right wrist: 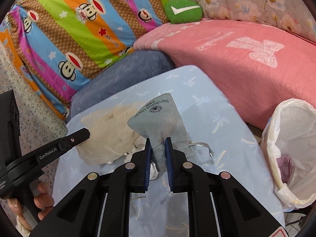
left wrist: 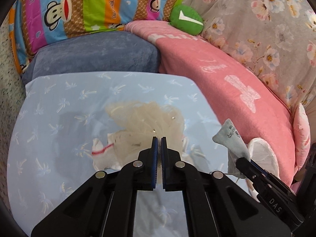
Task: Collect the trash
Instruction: 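Lift the tulle and glove and swing both tools toward the wastebasket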
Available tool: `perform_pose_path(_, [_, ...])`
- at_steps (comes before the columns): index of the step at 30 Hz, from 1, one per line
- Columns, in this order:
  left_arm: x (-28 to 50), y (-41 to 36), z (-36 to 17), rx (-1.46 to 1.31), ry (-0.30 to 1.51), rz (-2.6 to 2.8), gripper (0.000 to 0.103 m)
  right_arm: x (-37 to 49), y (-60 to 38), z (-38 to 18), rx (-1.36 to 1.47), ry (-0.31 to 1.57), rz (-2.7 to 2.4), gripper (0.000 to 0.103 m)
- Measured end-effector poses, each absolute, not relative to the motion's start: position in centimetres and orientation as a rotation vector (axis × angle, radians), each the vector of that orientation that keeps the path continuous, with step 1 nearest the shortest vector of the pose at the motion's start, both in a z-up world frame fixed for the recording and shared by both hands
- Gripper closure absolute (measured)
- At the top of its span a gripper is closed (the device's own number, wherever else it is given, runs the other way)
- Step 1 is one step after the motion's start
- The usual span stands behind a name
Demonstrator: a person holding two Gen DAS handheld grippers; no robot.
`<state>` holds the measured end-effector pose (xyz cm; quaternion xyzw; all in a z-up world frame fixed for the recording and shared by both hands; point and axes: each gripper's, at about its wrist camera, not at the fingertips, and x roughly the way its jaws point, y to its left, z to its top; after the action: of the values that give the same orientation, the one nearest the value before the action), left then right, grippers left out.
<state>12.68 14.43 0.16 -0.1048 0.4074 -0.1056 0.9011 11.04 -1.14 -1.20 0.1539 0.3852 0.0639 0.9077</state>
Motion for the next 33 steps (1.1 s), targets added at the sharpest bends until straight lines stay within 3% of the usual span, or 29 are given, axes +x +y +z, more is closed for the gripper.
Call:
perform_pose_path(19, [9.9,4.0,9.6,-0.106,0.661,-0.438,0.1,5.6,-10.7,5.6,0.404,0.601,0.036,0.09])
perform_pose_path(28, [8.7,-2.6,11.0,-0.035,0.632,-0.558,0.1,2.7,-17.2,6.0,0.458,0.557,-0.065,0.09])
perform_pose_path(33, [8.4,-4.7,9.3,-0.006,0.68,-0.596,0.097,0.9,-20.2,5.0,0.485,0.559,-0.117,0.09])
